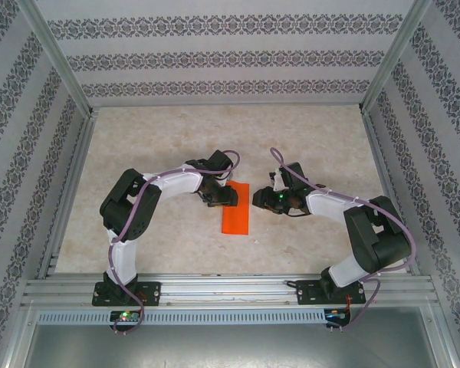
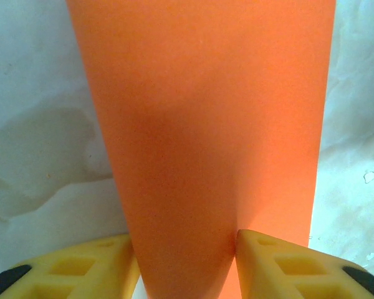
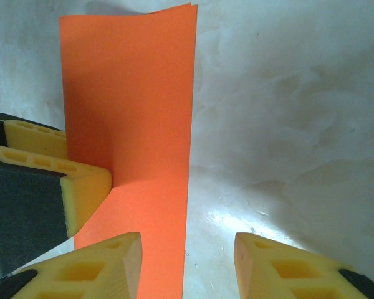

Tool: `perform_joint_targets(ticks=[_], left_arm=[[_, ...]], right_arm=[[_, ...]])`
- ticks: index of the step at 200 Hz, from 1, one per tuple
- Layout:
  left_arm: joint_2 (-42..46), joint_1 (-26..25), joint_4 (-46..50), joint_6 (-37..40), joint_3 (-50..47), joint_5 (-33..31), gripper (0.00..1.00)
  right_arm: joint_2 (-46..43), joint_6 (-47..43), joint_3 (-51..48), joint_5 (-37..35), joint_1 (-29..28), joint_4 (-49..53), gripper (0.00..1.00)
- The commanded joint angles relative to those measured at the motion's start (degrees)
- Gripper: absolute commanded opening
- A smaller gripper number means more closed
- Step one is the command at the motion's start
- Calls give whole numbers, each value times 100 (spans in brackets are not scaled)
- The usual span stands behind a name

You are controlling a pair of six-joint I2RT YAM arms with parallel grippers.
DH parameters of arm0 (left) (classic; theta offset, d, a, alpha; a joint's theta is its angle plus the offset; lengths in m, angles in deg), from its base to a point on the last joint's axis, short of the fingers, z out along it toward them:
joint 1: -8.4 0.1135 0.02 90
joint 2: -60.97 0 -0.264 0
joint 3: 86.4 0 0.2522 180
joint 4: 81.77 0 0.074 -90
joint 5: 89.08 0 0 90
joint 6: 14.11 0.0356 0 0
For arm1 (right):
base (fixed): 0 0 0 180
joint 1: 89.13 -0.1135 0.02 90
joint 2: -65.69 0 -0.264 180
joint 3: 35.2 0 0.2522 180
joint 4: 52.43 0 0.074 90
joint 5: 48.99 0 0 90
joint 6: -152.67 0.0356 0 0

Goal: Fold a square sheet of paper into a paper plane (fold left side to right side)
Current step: First fold in half a square sheet of paper at the center of the table.

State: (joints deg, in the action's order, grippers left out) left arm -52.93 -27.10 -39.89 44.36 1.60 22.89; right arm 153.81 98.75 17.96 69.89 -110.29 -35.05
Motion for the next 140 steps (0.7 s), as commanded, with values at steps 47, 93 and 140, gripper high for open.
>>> perform_joint_targets(ticks=[47,93,140], left_arm=[[-665,-55,259,-59,-466,-241,47],[-580,-8,175,-125,-609,-256,45],[-580,-1,175,-110,-602,-244,44]], right_arm=[[-31,31,174,-23,-80,34,43],[-33,22,187,-32,-80,54,43],[-40,14,184,-41,-85,61,43]])
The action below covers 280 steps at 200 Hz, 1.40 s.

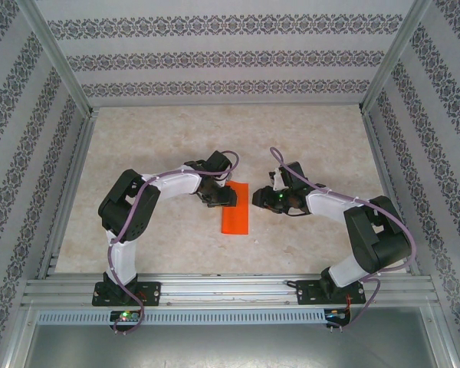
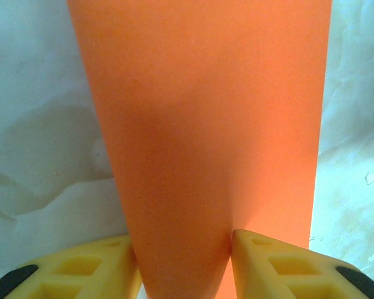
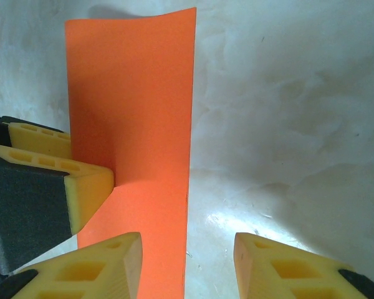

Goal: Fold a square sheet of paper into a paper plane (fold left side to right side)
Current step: First fold in half a square sheet of paper at the center of the table, then hold the square sheet of paper at the center of the table.

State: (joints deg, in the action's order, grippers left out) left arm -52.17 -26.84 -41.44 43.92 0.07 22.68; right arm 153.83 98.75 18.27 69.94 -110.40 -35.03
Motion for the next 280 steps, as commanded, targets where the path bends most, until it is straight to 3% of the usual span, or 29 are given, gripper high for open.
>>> perform_joint_targets(ticks=[1,94,117,165,280], left_arm=[[-657,-27,331,-65,-450,-223,44],[-682,-26,403,-4,-411,-249,44],[-683,-26,412,6,-403,-259,44],[-691,-26,414,-3,-406,-251,44],[-391,-2,430,24,-410,-339,47]], right_arm=[[-42,14,157,-45,-72,58,43],[74,76,222,176,-135,-53,43],[326,238,286,519,-241,-329,38],[838,392,511,561,-540,-579,24],[1498,304,442,-31,-596,179,6]])
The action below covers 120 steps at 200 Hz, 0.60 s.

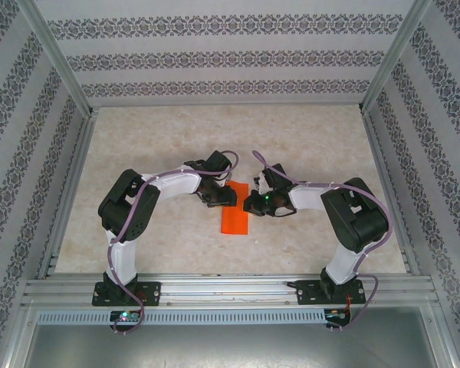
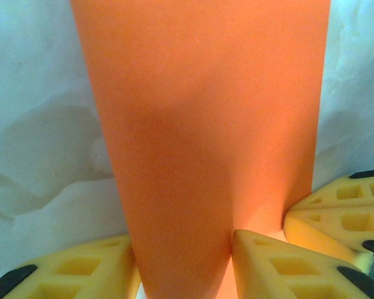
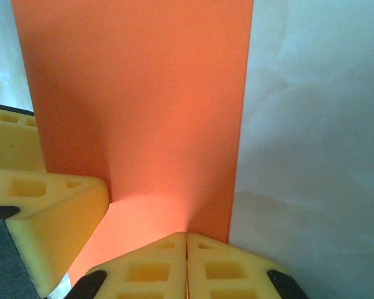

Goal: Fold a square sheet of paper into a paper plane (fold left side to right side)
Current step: Hold the square sheet of paper at the center of the table.

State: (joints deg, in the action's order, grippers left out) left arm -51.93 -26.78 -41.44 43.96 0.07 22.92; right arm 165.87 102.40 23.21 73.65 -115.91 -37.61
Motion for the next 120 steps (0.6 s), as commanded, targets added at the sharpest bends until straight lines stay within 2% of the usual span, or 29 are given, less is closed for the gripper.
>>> perform_joint_targets(ticks=[1,55,80,93,120], left_arm=[[-403,-8,434,19,-412,-363,47],[700,206,639,167,-477,-781,60],[1294,248,310,279,-675,-790,62],[1548,248,14,348,-846,-592,58],[1700,248,-749,498,-1129,464,37]], right_arm=[[297,-66,-56,-405,-46,442,6],[340,-215,-43,-636,-38,729,2],[353,-250,-26,-687,-37,786,0],[361,-271,-13,-714,-37,821,0],[371,-299,1,-759,-37,878,0]])
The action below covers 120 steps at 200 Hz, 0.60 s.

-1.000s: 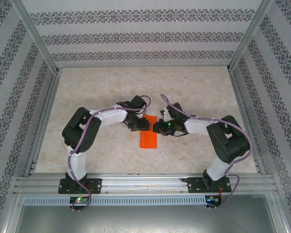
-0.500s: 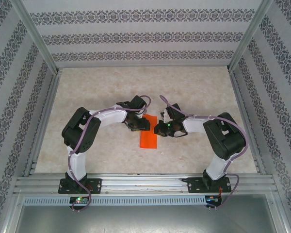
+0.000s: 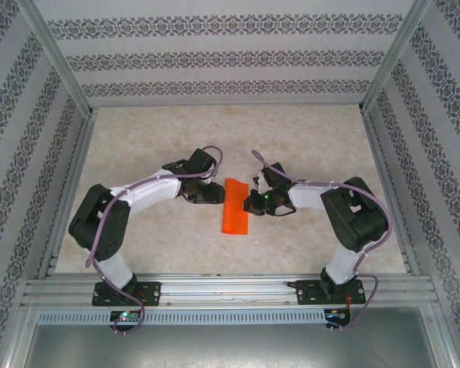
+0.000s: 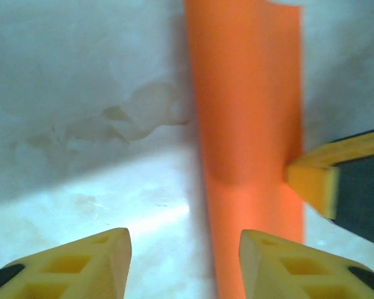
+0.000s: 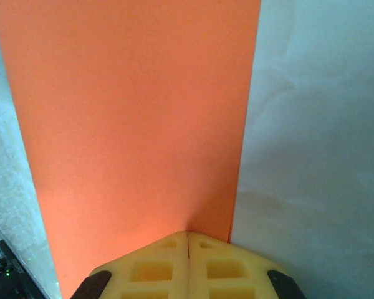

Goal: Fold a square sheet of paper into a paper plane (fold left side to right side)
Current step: Hold the square sheet of paper at the center of the table, then first fold the square sheet of paper in half at the center of the table.

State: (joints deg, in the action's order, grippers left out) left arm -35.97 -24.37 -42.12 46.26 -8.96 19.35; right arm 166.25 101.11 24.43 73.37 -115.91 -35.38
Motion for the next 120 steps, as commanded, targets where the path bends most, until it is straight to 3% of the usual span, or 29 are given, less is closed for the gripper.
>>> perform_joint_targets(ticks=[1,28,55,120], left_arm=[[101,8,-708,267,-239,859,36],[-213,8,-1374,82,-334,1813,22],[-561,4,-1770,16,-364,2166,18],[-1006,41,-1679,255,-465,1483,16]], right_arm=[[333,-170,-122,-735,-42,655,0],[344,-183,-122,-775,-46,682,0],[353,-196,-121,-816,-46,717,0],[343,-308,-45,-965,-55,959,0]])
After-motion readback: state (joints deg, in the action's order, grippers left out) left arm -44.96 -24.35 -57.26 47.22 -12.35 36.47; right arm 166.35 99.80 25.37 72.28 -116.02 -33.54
